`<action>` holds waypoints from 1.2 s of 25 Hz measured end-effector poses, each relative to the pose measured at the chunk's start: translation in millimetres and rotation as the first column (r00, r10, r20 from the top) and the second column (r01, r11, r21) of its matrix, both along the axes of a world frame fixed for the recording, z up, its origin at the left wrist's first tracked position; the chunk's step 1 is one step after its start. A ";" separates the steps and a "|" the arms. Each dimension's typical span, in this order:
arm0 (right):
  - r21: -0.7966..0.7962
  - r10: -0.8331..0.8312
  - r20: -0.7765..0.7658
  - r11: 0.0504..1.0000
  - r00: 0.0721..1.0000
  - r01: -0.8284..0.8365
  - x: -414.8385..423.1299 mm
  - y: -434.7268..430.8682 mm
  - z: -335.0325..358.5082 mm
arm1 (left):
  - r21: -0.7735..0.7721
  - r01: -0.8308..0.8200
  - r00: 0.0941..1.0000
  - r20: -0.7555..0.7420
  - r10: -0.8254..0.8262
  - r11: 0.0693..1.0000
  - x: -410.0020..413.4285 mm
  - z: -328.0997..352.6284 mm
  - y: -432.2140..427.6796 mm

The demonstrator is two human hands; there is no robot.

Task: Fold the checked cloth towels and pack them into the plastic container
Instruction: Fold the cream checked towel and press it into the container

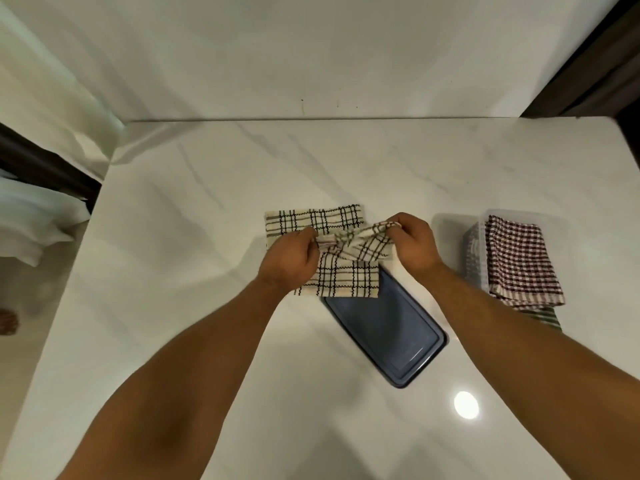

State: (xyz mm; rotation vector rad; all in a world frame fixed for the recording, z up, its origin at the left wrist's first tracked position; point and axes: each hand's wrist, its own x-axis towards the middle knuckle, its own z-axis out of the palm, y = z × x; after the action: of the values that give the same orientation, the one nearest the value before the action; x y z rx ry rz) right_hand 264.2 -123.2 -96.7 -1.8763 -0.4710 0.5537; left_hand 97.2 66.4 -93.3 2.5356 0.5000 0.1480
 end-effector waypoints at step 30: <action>-0.721 0.655 0.389 0.654 0.648 -0.229 35.5 92.6 -32.6 | 0.255 -0.064 0.916 -0.368 0.159 0.965 46.7 -39.7 85.5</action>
State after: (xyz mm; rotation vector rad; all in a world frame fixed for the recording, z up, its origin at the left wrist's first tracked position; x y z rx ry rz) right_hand 299.7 -30.6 -129.3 -2.6015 -1.4227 0.4254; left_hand 143.9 152.0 -132.9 2.7829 0.8266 -0.2756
